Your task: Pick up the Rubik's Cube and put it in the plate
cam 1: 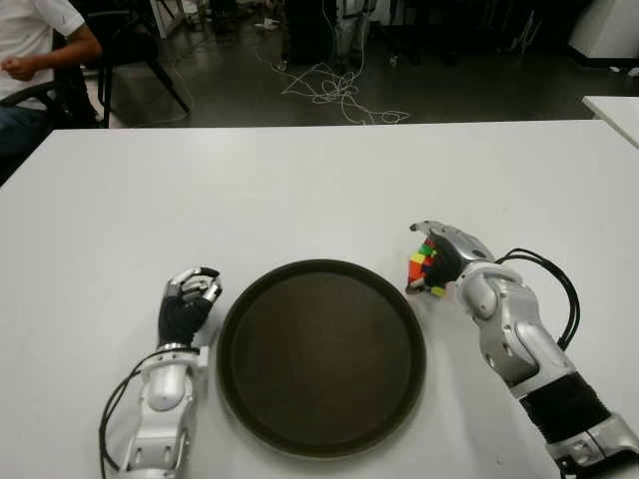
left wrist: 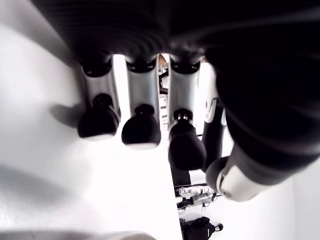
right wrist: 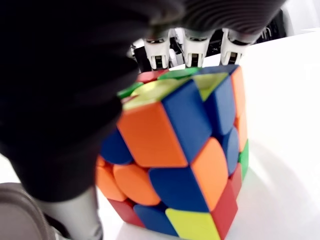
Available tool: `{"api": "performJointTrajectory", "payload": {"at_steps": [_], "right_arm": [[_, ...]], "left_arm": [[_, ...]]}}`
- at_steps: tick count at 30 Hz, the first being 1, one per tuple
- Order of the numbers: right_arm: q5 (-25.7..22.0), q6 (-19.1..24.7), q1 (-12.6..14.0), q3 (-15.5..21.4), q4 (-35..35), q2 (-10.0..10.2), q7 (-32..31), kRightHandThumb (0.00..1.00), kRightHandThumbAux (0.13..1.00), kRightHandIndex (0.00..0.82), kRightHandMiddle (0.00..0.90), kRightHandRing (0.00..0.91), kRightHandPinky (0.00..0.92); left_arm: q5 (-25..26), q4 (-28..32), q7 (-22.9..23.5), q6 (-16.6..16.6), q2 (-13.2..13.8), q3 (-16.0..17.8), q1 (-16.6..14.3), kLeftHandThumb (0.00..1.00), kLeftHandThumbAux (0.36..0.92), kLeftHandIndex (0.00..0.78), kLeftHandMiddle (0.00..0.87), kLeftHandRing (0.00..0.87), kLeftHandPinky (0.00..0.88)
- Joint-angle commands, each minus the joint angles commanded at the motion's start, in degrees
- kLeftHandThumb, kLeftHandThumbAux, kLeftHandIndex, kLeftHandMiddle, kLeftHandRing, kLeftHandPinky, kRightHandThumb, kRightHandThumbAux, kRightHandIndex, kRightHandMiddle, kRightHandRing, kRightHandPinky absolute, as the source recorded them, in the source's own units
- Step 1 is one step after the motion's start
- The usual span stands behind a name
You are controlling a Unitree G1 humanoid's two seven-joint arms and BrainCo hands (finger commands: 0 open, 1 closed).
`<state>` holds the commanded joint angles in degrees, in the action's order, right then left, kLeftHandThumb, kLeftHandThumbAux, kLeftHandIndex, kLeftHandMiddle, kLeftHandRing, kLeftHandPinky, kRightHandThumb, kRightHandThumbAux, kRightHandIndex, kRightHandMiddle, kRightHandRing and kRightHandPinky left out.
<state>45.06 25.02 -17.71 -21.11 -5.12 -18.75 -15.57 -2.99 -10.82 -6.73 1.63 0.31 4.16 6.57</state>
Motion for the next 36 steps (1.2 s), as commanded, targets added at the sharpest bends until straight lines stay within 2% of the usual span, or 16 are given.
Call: {"api": "performJointTrajectory", "payload": {"at_steps": [13, 21, 36], "right_arm": [[0.14, 2.26, -0.13, 0.15, -0.87, 0.17, -0.08, 0.0, 0.833, 0.054, 0.088, 0.066, 0.024], [-0.09, 2.08, -0.08, 0.13, -1.26, -0.2, 0.01, 0.0, 0.82, 0.047, 0.08, 0.053, 0.008], [-0.57, 3.05, 0.11, 0.7, -0.99, -0.04, -0.21, 0.0, 0.795, 0.03, 0.062, 0.031, 0.0]], "left_arm": [[-0.11, 0.28, 0.1, -0.24, 0.11, 0.1, 0.01, 0.712, 0.704, 0.444, 0.82, 0.831, 0.804], [0.06, 0.38, -0.59, -0.43, -0.5, 0.52, 0.01, 0.711, 0.704, 0.444, 0.815, 0.827, 0.804], [-0.89, -0.36, -0.96, -0.27, 0.03, 0.19, -0.37, 0.712, 0.704, 0.444, 0.812, 0.827, 0.806]]}}
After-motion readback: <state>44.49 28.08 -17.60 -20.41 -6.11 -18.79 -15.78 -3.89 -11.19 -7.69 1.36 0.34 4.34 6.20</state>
